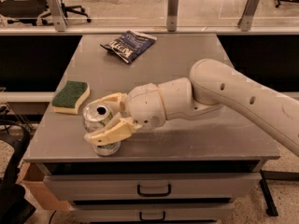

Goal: Move 7up can near blue chip bag

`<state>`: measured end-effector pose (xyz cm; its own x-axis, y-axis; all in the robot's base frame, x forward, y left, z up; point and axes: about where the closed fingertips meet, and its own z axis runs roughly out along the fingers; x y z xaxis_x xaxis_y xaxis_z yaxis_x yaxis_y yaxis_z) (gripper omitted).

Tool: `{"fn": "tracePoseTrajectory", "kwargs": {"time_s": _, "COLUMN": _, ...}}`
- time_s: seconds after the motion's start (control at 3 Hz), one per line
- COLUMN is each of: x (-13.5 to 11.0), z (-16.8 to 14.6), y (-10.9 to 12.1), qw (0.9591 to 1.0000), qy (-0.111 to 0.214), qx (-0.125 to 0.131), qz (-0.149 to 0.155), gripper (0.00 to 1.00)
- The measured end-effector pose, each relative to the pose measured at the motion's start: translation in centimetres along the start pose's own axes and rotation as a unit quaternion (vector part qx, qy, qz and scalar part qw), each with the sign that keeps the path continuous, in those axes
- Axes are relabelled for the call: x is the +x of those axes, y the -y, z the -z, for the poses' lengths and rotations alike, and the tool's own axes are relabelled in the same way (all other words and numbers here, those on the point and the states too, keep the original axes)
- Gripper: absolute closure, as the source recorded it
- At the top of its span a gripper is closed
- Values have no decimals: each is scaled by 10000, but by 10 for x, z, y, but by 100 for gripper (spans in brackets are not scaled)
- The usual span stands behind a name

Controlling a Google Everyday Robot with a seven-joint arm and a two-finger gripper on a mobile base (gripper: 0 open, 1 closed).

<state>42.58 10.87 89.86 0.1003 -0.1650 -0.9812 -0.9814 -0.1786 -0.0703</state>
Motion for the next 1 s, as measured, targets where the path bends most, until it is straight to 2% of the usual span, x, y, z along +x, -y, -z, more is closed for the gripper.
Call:
{"fn": "tracePoseTrajectory", "kwargs": {"time_s": 0.33, "x": -1, "z": -2, "y": -1, "qw": 10000, "qy": -3, "qx": -16, "qz": 9, "gripper": 100}}
{"fn": "tracePoseTrajectory", "kwargs": {"time_s": 0.67, "x": -13, "z": 16, "y": 16, "qw": 9998, "qy": -21, "qx": 145, "qz": -96, "gripper": 100}}
{"fn": "tracePoseTrajectory", "kwargs": {"time_s": 1.0, "x": -35, "z": 52, "y": 57, "qw": 9972, "qy": -125, "qx": 645, "qz": -361, "gripper": 100}}
